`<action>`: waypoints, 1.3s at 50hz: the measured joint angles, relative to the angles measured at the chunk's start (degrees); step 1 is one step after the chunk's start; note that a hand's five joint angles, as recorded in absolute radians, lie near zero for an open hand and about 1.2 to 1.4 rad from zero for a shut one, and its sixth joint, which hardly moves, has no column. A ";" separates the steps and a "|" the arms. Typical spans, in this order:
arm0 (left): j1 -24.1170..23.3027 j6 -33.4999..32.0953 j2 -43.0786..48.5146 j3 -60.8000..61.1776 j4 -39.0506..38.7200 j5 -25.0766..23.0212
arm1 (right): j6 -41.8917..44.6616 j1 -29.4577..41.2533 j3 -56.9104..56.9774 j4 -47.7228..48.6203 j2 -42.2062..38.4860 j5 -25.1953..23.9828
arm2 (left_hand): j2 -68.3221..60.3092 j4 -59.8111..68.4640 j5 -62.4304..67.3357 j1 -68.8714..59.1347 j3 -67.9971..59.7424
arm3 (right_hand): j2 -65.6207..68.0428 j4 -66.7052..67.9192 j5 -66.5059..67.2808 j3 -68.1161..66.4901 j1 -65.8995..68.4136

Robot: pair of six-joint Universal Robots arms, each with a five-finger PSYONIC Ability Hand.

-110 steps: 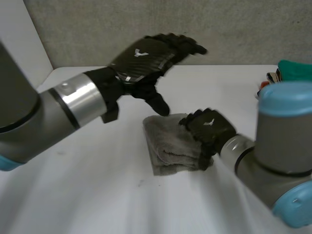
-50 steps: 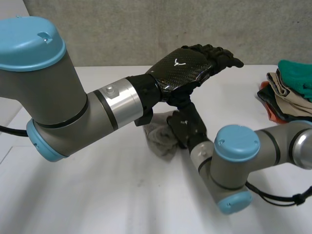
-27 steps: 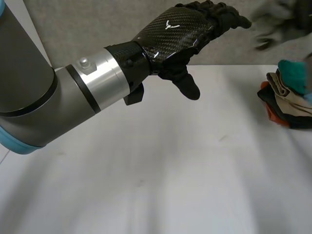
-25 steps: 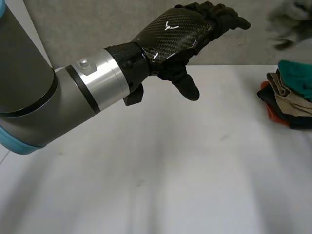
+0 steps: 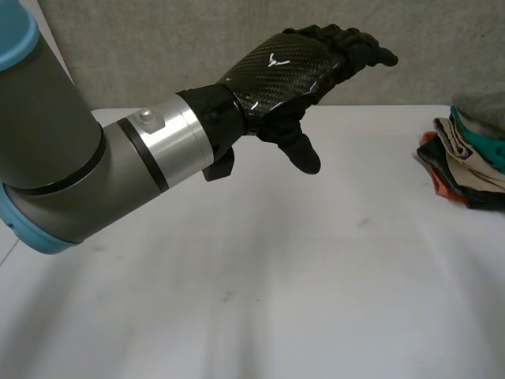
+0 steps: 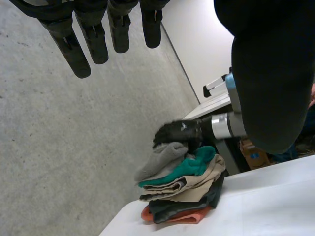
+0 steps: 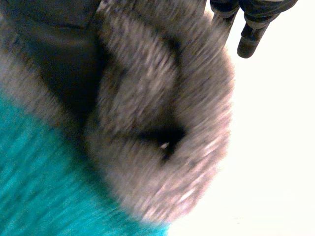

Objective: Fold the laundry.

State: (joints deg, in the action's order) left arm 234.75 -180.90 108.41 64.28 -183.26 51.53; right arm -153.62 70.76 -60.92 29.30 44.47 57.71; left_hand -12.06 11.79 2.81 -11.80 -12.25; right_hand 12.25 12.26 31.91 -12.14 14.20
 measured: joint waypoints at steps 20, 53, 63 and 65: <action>-0.31 3.03 -1.18 -5.25 -0.60 7.80 | 7.41 1.78 12.43 -25.28 20.42 36.74 | 0.00 0.00 0.00 0.00 0.00 | -0.02 -0.01 0.00 0.01 -0.86; 35.98 -37.07 9.45 14.11 2.32 43.29 | 2.82 32.14 -38.26 -5.56 34.41 19.24 | 0.06 0.00 0.00 0.00 0.15 | -0.03 0.00 0.00 0.01 -0.86; 37.65 -38.68 12.59 16.43 0.29 43.15 | 3.10 31.59 -39.45 -5.30 33.03 19.15 | 0.06 0.00 0.00 0.00 0.15 | -0.03 0.00 0.00 0.01 -0.86; 37.53 -38.91 13.07 15.57 0.10 43.12 | 2.98 31.60 -39.49 -5.17 33.00 19.11 | 0.06 0.00 0.00 0.00 0.15 | -0.03 0.00 0.00 0.01 -0.86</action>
State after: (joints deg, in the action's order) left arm 272.29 -219.81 121.48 79.84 -183.17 94.65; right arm -150.64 102.35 -100.40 24.13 77.47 76.82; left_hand -11.99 11.78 2.81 -11.80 -12.10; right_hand 12.22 12.26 31.92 -12.12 13.34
